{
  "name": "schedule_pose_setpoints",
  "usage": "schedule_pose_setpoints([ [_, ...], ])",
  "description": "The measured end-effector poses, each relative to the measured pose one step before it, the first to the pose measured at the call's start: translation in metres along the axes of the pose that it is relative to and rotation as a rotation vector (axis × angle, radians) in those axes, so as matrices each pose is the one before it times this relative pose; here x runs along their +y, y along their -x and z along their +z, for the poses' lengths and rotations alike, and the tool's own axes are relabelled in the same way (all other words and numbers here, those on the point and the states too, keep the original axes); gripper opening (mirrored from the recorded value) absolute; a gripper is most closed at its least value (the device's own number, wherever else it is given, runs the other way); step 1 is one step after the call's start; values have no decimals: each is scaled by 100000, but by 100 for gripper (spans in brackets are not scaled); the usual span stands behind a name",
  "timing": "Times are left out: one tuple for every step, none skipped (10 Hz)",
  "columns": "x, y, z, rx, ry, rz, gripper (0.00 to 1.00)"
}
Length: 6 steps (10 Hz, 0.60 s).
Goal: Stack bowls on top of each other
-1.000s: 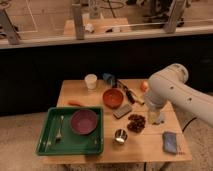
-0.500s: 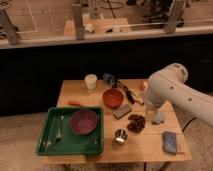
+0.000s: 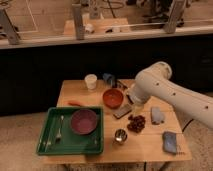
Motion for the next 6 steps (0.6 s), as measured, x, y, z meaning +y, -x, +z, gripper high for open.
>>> schedule_pose_setpoints([
  [-689, 943, 1698, -32, -182, -1595, 80],
  [-684, 835, 1606, -183, -59, -1322, 80],
  [-633, 392, 983, 321, -173, -461, 80],
  [-735, 286, 1265, 386, 54, -166, 80],
  [-966, 87, 1579, 876, 306, 144, 80],
  [-564, -199, 962, 299, 473, 597, 80],
])
